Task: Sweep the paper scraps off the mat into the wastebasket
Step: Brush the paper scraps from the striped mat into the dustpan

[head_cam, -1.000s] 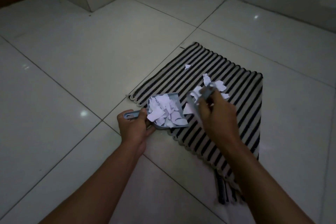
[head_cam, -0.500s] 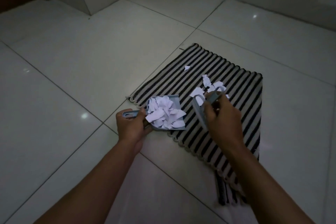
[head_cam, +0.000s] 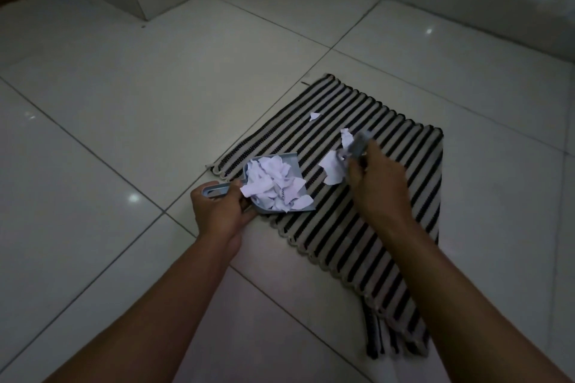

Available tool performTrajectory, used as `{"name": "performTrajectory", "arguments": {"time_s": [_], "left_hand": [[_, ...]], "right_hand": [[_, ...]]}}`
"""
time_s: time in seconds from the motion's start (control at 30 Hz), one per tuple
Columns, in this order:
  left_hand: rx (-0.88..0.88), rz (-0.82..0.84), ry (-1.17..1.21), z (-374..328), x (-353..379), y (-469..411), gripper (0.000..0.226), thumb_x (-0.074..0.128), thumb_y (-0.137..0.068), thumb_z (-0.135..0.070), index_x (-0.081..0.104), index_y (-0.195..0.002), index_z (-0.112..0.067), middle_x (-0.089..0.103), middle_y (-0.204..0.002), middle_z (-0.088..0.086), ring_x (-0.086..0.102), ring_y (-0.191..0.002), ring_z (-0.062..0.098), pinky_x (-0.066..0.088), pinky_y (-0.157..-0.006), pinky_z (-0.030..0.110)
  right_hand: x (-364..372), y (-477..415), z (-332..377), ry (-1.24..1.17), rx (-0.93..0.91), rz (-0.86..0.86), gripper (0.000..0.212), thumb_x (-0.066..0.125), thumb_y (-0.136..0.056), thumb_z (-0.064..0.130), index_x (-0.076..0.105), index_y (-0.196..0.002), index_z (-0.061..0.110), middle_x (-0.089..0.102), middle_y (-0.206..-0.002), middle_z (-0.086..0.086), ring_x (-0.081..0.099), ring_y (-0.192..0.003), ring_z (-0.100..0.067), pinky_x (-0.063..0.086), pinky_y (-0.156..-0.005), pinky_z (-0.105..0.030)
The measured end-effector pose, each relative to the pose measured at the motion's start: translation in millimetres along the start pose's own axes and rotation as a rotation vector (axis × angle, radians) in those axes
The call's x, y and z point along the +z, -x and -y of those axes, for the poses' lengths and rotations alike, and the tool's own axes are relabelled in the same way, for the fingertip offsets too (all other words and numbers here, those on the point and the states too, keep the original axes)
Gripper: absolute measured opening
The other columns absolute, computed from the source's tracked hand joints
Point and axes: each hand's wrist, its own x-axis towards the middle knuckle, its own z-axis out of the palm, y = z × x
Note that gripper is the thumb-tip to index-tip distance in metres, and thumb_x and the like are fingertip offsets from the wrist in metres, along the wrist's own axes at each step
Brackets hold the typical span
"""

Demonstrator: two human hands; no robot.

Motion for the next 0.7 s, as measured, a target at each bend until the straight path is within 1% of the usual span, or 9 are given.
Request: {"name": "performTrajectory", "arguments": {"time_s": [0.1,0.17,0.27,0.3,0.4,0.47,0.57,0.63,0.7], "left_hand": [[0.002,-0.008,-0.012,-2,11,-2,0.044,0.070,-0.093,-0.004,0.048,-0.131,-0.002,0.066,-0.119,0.029,0.074,-0.096,0.034,0.064,-0.064,0.050],[0.005,-0.019,-0.030,-5,16,-3,0.044,0.070,-0.094,-0.004,0.047,-0.131,-0.006,0.066,-0.119,0.026,0.072,-0.103,0.036,0.064,-0.064,0.047],[0.001,-0.029,-0.036,-6,18,-3,0.043,0.069,-0.094,-0.004,0.048,-0.132,-0.004,0.065,-0.119,0.026,0.072,-0.093,0.032,0.064,-0.057,0.040],[-0.003,-0.031,-0.029,-5,18,-4,0.044,0.069,-0.094,-0.004,0.048,-0.132,-0.004,0.065,-0.118,0.026,0.071,-0.091,0.032,0.064,-0.057,0.040],[-0.014,-0.034,-0.013,0,16,-5,0.047,0.073,-0.092,-0.005,0.050,-0.133,-0.002,0.065,-0.120,0.030,0.072,-0.101,0.037,0.064,-0.060,0.043],[-0.017,-0.031,0.001,1,15,-5,0.046,0.073,-0.091,-0.006,0.050,-0.131,-0.002,0.066,-0.120,0.029,0.072,-0.102,0.038,0.064,-0.061,0.044],[-0.014,-0.017,0.018,-4,17,-4,0.037,0.071,-0.093,-0.003,0.051,-0.124,-0.007,0.066,-0.115,0.025,0.072,-0.094,0.032,0.064,-0.061,0.043],[-0.008,-0.010,0.024,-6,18,-5,0.039,0.070,-0.093,-0.002,0.051,-0.127,-0.003,0.065,-0.118,0.027,0.071,-0.090,0.030,0.064,-0.060,0.042],[0.001,-0.008,0.014,-6,19,-7,0.044,0.069,-0.094,-0.002,0.049,-0.132,0.002,0.064,-0.123,0.030,0.072,-0.096,0.034,0.063,-0.059,0.041]], "right_hand": [[16,7,13,0.028,-0.072,0.083,0.021,0.048,-0.101,0.031,0.055,-0.116,0.019,0.061,-0.082,0.006,0.056,-0.063,-0.002,0.048,-0.051,-0.021],[11,1,10,-0.008,-0.034,0.044,0.019,0.048,-0.101,0.030,0.055,-0.114,0.019,0.058,-0.078,0.010,0.055,-0.062,-0.001,0.043,-0.049,-0.017],[6,-4,1,-0.031,0.019,-0.011,0.027,0.047,-0.100,0.035,0.056,-0.118,0.015,0.063,-0.081,0.003,0.055,-0.061,-0.004,0.039,-0.047,-0.012],[10,1,4,-0.030,0.001,0.015,0.031,0.046,-0.100,0.036,0.055,-0.122,0.016,0.064,-0.082,0.002,0.057,-0.061,-0.007,0.042,-0.048,-0.015],[27,21,23,-0.043,-0.115,0.110,0.030,0.046,-0.101,0.033,0.053,-0.126,0.018,0.063,-0.078,0.004,0.062,-0.063,-0.010,0.054,-0.052,-0.026],[23,16,26,-0.084,-0.093,0.089,0.030,0.047,-0.101,0.030,0.053,-0.127,0.017,0.058,-0.078,0.010,0.061,-0.061,-0.004,0.051,-0.048,-0.017],[3,-16,12,-0.089,0.004,-0.010,0.031,0.050,-0.100,0.027,0.052,-0.129,0.018,0.056,-0.091,0.011,0.051,-0.060,0.006,0.042,-0.047,-0.004],[-3,-33,4,-0.050,0.001,-0.050,0.030,0.050,-0.101,0.027,0.053,-0.130,0.018,0.060,-0.096,0.006,0.048,-0.061,0.007,0.039,-0.049,0.000],[3,-38,3,-0.028,-0.038,0.001,0.028,0.048,-0.101,0.030,0.054,-0.126,0.019,0.064,-0.101,0.007,0.051,-0.066,0.008,0.042,-0.055,-0.002]]}}
